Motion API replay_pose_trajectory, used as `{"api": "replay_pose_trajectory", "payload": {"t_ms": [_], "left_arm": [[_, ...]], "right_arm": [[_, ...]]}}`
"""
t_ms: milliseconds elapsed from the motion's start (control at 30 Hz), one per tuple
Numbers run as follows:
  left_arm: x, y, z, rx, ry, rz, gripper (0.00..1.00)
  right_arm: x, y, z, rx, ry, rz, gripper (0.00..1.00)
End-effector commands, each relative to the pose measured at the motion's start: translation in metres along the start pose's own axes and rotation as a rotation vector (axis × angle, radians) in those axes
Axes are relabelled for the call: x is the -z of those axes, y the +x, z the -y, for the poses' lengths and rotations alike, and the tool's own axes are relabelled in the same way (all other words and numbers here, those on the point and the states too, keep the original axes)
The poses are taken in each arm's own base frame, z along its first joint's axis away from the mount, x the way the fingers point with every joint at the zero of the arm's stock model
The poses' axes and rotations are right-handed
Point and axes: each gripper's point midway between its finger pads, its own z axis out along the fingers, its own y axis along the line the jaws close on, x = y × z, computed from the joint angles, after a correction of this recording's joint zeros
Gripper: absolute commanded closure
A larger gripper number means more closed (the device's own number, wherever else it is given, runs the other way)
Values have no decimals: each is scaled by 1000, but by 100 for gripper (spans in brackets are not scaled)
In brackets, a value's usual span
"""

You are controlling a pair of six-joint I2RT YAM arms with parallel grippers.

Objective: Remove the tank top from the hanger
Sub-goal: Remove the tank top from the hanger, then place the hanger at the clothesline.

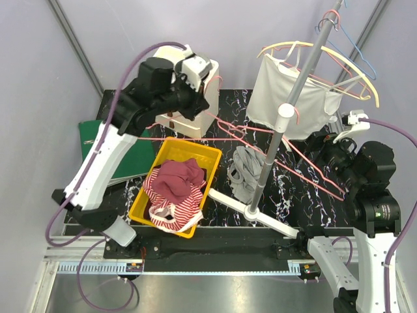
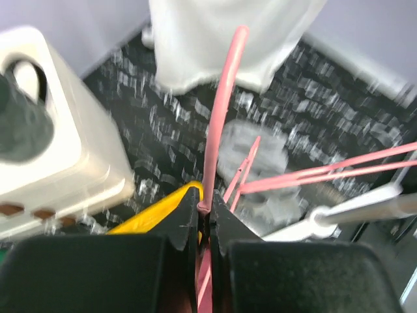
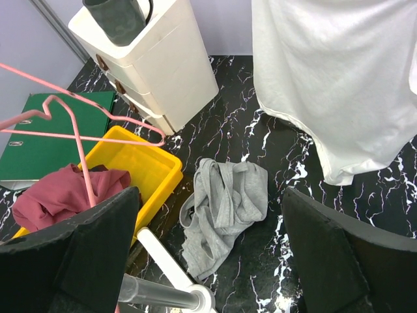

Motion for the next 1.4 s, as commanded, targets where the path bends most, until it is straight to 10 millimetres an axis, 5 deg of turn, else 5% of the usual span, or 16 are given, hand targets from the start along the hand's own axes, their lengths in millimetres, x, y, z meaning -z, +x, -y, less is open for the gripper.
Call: {"api": "replay_pose_trajectory", "payload": {"t_ms": [0, 200, 367, 567, 1000, 1200, 1300, 1367], "left_arm": [[19, -75, 31, 36, 159, 339, 100], [-3, -101, 71, 93, 453, 413, 100], [2, -113, 96, 36, 626, 453, 100], [5, -110, 102, -10, 663, 453, 100], [18, -95, 112, -92, 745, 428, 100], [27, -97, 113, -101, 777, 430, 100], [26, -100, 113, -90, 778, 432, 100], [24, -101, 113, -74, 778, 435, 100]], "right_arm": [[7, -17, -2, 1, 10, 62, 3], [15, -31, -10, 28, -11, 99, 5], [14, -33, -14, 91, -43, 87, 8], [9, -20, -29, 128, -161, 37, 13], [-9, -3, -27, 128, -203, -20, 33], [-11, 6, -35, 136, -268, -31, 50], [-12, 6, -34, 123, -260, -26, 84], [-14, 3, -31, 117, -237, -14, 85]]}}
